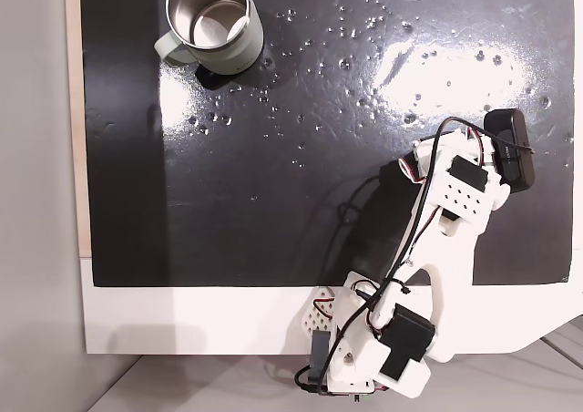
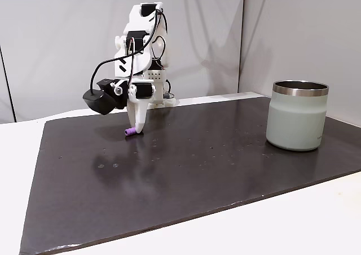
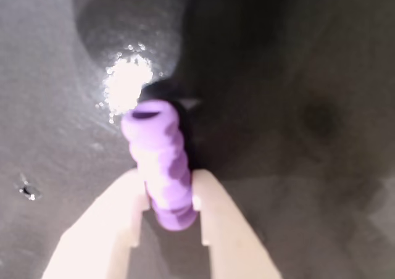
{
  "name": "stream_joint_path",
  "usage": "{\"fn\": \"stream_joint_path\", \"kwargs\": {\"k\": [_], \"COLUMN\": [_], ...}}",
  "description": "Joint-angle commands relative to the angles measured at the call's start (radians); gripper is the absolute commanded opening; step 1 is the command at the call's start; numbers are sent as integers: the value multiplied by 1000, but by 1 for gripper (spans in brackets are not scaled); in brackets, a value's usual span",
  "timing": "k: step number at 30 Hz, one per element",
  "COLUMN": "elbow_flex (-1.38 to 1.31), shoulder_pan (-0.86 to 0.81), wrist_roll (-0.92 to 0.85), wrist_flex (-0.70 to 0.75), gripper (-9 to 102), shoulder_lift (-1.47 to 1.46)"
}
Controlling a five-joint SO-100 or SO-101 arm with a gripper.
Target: Grasp a pengrip and put it in the cup.
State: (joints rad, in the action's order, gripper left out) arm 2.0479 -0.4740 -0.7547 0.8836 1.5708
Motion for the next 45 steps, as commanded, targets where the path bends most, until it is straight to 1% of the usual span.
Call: {"fn": "stream_joint_path", "kwargs": {"k": [1, 7, 11, 17, 22, 27, 34, 41, 45], "elbow_flex": [-97, -348, -515, -703, -839, -969, -1226, -1339, -1466], "shoulder_pan": [9, 40, 91, 199, 334, 474, 634, 796, 874], "wrist_roll": [54, 109, 156, 236, 314, 416, 552, 669, 732], "wrist_flex": [115, 308, 417, 563, 658, 701, 807, 836, 877], "gripper": [0, 0, 0, 0, 0, 0, 0, 0, 0], "shoulder_lift": [55, 86, 86, 98, 115, 89, -78, -156, -247]}}
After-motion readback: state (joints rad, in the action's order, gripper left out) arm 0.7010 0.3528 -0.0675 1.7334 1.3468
